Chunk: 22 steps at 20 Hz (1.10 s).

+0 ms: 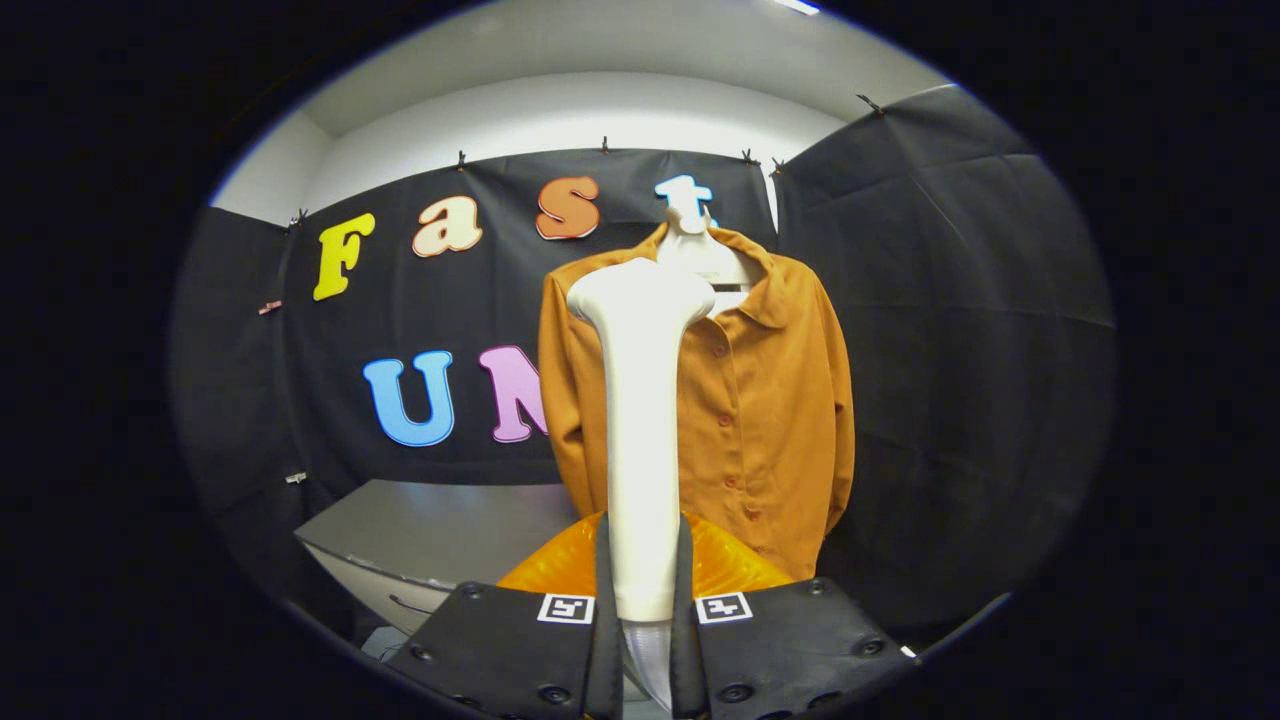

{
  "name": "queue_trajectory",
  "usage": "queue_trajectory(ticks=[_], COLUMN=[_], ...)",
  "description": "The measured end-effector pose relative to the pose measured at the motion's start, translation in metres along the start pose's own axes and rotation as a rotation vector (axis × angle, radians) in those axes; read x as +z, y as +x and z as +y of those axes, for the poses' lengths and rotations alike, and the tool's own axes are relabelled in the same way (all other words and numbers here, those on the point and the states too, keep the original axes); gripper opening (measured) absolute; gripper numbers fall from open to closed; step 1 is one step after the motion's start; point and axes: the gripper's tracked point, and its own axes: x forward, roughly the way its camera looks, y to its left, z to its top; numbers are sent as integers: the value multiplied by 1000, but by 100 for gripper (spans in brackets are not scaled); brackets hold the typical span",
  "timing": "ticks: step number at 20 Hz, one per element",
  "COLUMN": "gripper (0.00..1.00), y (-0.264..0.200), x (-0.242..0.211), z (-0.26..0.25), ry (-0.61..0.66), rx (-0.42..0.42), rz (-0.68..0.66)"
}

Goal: Iron the clothes twice with a garment steamer, once on the left side and once on the right side.

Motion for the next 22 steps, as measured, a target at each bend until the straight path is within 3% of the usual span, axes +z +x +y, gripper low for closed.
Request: queue_trajectory(ticks=[9,15,22], gripper=[22,22,22], y=[-23,-24,-23], x=[51,46,33], z=[103,165,185], ry=[-9,-21,-25], rx=[66,103,88], rz=[-87,-99,-73])
